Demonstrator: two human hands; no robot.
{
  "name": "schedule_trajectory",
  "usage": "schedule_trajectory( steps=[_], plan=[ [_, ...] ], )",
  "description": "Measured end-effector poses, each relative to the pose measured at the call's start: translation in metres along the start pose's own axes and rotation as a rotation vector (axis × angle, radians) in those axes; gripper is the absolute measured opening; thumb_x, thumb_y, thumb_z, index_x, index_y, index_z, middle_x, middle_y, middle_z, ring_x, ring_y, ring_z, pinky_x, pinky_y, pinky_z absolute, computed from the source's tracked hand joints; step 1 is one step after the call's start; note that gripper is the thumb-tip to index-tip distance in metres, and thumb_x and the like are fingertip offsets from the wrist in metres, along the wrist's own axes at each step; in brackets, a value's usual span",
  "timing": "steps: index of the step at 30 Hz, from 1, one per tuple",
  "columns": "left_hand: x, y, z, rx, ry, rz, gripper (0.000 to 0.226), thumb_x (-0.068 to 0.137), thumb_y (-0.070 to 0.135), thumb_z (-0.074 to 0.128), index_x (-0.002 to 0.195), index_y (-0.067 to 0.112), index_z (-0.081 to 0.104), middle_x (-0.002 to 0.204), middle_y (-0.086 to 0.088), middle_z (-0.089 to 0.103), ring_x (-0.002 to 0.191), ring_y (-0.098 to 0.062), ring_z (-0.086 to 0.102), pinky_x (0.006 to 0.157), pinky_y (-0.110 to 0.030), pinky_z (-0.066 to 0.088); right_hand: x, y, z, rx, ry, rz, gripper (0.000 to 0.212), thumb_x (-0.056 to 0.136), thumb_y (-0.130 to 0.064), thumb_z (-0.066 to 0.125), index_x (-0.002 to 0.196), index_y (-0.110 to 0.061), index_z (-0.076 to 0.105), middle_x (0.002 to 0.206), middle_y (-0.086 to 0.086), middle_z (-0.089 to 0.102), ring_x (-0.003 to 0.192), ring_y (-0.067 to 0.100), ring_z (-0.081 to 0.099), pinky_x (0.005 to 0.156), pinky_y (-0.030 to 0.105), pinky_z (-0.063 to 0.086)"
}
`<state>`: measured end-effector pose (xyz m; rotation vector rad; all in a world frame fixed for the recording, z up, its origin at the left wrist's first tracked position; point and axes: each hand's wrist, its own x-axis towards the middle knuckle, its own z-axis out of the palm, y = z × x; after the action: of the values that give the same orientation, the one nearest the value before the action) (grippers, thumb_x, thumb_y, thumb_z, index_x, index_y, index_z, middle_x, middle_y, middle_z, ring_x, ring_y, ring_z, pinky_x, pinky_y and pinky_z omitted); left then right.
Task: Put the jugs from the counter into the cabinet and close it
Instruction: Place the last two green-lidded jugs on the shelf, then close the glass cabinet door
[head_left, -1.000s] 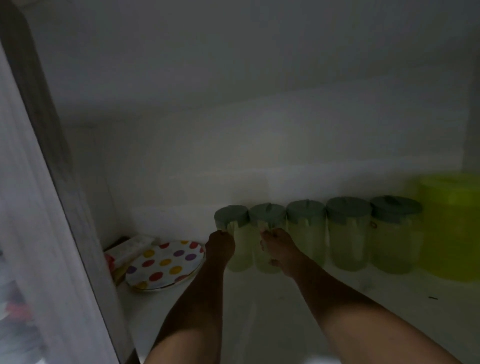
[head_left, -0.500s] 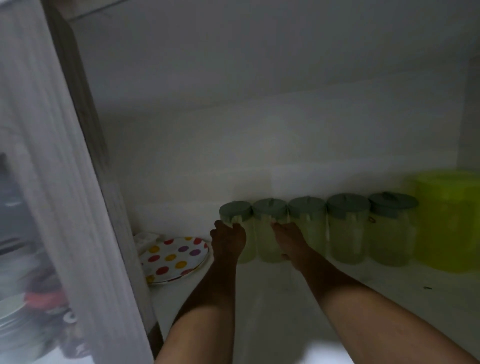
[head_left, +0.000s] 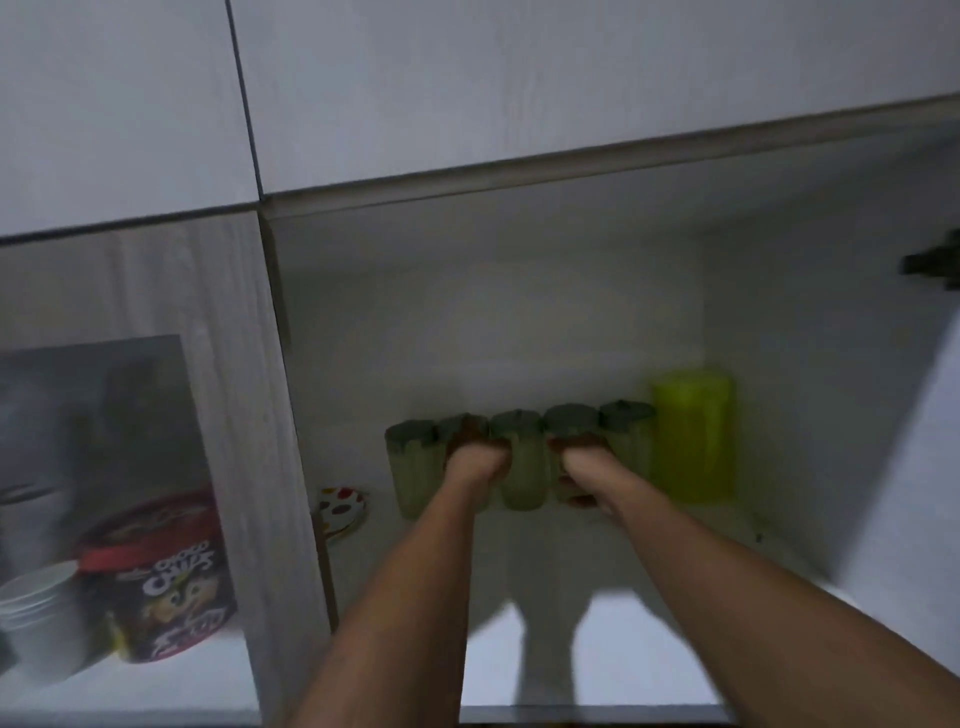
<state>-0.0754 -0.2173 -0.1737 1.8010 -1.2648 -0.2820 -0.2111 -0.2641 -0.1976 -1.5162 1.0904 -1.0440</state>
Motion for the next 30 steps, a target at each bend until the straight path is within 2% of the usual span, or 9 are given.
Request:
schedule_trajectory(
  steps=[3, 8, 13, 17, 19, 22, 24, 27, 30],
  plan=[
    [-0.057, 0.029, 0.009, -0.064, -0.043, 0.054, 0.04, 0.085, 0.025, 0.061, 0.119, 0.005, 0.064, 0.119, -0.017, 0.068, 0.112, -0.033, 0.064, 0.091, -0.033, 0.051, -0.059, -0.001, -0.048, -0.057, 0.081, 0.007, 0.029, 0.095, -0.042, 0.052, 0.105, -0.015, 0.059, 0.104, 0.008, 0.062, 0.081, 0.022, 0.063, 0.06, 0.03, 0.052],
    [-0.162, 0.085, 0.027, -0.089, -0.178, 0.148, 0.062, 0.089, 0.029, 0.063, 0.145, 0.009, 0.045, 0.142, -0.017, 0.055, 0.129, -0.034, 0.053, 0.105, -0.035, 0.046, -0.167, -0.002, -0.138, -0.112, 0.193, 0.03, 0.04, 0.097, -0.049, 0.049, 0.118, -0.015, 0.053, 0.11, 0.007, 0.059, 0.088, 0.02, 0.059, 0.066, 0.032, 0.049],
    [-0.261, 0.154, 0.058, -0.119, -0.337, 0.249, 0.054, 0.09, 0.028, 0.061, 0.14, 0.012, 0.048, 0.133, -0.016, 0.06, 0.122, -0.032, 0.057, 0.102, -0.034, 0.046, -0.279, -0.024, -0.232, -0.271, 0.375, -0.005, 0.039, 0.094, -0.047, 0.055, 0.111, -0.012, 0.056, 0.107, 0.012, 0.064, 0.099, 0.031, 0.066, 0.077, 0.043, 0.057],
    [-0.328, 0.213, 0.069, -0.2, -0.447, 0.362, 0.052, 0.092, 0.023, 0.058, 0.141, 0.01, 0.045, 0.12, -0.013, 0.063, 0.111, -0.029, 0.062, 0.092, -0.036, 0.051, -0.357, -0.062, -0.285, -0.373, 0.512, -0.083, 0.037, 0.098, -0.042, 0.052, 0.116, -0.01, 0.058, 0.103, 0.017, 0.065, 0.09, 0.028, 0.063, 0.087, 0.05, 0.055],
    [-0.357, 0.239, 0.073, -0.223, -0.466, 0.433, 0.048, 0.091, 0.025, 0.06, 0.135, 0.011, 0.048, 0.114, -0.01, 0.064, 0.108, -0.028, 0.064, 0.09, -0.036, 0.053, -0.392, -0.078, -0.309, -0.443, 0.558, -0.126, 0.03, 0.097, -0.044, 0.052, 0.107, -0.016, 0.058, 0.104, 0.011, 0.065, 0.095, 0.029, 0.064, 0.087, 0.049, 0.056],
    [-0.399, 0.275, 0.086, -0.25, -0.528, 0.54, 0.047, 0.089, 0.028, 0.06, 0.132, 0.009, 0.054, 0.127, -0.005, 0.063, 0.103, -0.019, 0.064, 0.086, -0.031, 0.054, -0.447, -0.096, -0.343, -0.486, 0.671, -0.171, 0.025, 0.095, -0.044, 0.055, 0.097, -0.02, 0.058, 0.102, 0.014, 0.065, 0.096, 0.03, 0.064, 0.089, 0.049, 0.054],
    [-0.434, 0.296, 0.097, -0.315, -0.628, 0.578, 0.041, 0.091, 0.022, 0.059, 0.13, 0.011, 0.053, 0.124, -0.004, 0.061, 0.098, -0.018, 0.064, 0.082, -0.031, 0.057, -0.486, -0.108, -0.364, -0.544, 0.767, -0.195, 0.022, 0.095, -0.042, 0.055, 0.09, -0.021, 0.059, 0.095, 0.015, 0.068, 0.09, 0.03, 0.067, 0.079, 0.044, 0.055],
    [-0.488, 0.322, 0.114, -0.331, -0.677, 0.647, 0.043, 0.09, 0.023, 0.063, 0.132, 0.023, 0.051, 0.13, -0.006, 0.057, 0.114, -0.024, 0.059, 0.094, -0.04, 0.055, -0.537, -0.121, -0.392, -0.586, 0.891, -0.217, 0.022, 0.096, -0.034, 0.055, 0.099, -0.013, 0.062, 0.095, 0.013, 0.07, 0.085, 0.029, 0.071, 0.071, 0.036, 0.055],
    [-0.537, 0.335, 0.127, -0.351, -0.645, 0.783, 0.052, 0.089, 0.029, 0.065, 0.138, 0.028, 0.047, 0.144, -0.002, 0.046, 0.128, -0.024, 0.051, 0.103, -0.042, 0.05, -0.579, -0.124, -0.405, -0.695, 1.137, -0.307, 0.013, 0.094, -0.025, 0.055, 0.091, -0.014, 0.062, 0.087, 0.008, 0.067, 0.083, 0.03, 0.067, 0.073, 0.036, 0.053]
  ],
)
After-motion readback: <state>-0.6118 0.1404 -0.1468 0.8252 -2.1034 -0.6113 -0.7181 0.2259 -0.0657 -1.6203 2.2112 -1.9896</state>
